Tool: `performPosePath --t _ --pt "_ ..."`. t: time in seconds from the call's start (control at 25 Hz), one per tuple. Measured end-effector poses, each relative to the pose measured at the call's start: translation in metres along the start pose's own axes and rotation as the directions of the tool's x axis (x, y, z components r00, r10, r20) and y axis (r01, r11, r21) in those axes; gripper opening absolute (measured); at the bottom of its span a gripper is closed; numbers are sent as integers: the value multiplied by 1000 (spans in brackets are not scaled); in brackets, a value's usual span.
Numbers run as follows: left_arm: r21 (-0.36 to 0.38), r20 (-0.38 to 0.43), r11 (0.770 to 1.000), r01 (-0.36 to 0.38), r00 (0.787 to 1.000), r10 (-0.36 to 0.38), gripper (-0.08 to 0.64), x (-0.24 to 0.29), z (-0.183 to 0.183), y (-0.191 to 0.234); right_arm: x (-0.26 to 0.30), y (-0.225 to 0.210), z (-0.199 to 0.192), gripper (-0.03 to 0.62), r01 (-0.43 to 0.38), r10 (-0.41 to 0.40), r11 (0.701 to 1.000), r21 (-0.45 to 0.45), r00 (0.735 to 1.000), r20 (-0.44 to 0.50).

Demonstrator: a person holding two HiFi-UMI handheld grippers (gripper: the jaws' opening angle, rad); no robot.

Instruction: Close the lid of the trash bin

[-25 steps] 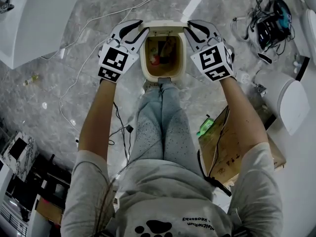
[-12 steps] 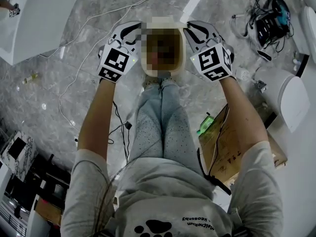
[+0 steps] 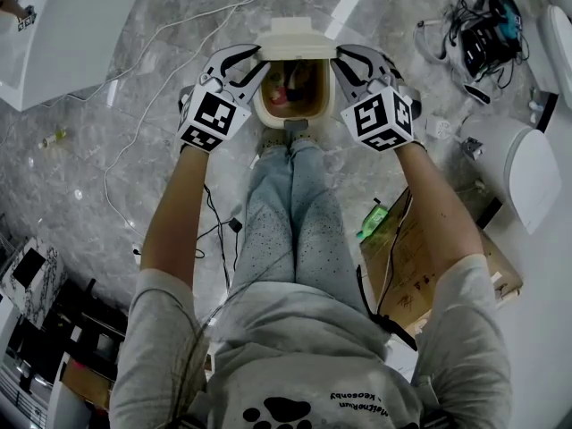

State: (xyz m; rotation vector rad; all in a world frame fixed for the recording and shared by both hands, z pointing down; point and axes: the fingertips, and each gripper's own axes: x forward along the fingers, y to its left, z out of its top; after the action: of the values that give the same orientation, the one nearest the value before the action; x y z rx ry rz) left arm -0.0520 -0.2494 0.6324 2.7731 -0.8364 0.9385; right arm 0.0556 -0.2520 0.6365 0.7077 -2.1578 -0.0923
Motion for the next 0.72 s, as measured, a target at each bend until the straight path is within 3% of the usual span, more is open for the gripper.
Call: performPosePath --t 0.32,0.72 --pt "-11 -8 1000 13 1000 -13 115 -3 -13 -19 -6 17 -8 84 -2 2 1000 -18 1000 -3" --pt "33 -52 998 52 997 -50 124 -6 -33 -48 -12 47 -26 95 -34 33 997 -65 999 -26"
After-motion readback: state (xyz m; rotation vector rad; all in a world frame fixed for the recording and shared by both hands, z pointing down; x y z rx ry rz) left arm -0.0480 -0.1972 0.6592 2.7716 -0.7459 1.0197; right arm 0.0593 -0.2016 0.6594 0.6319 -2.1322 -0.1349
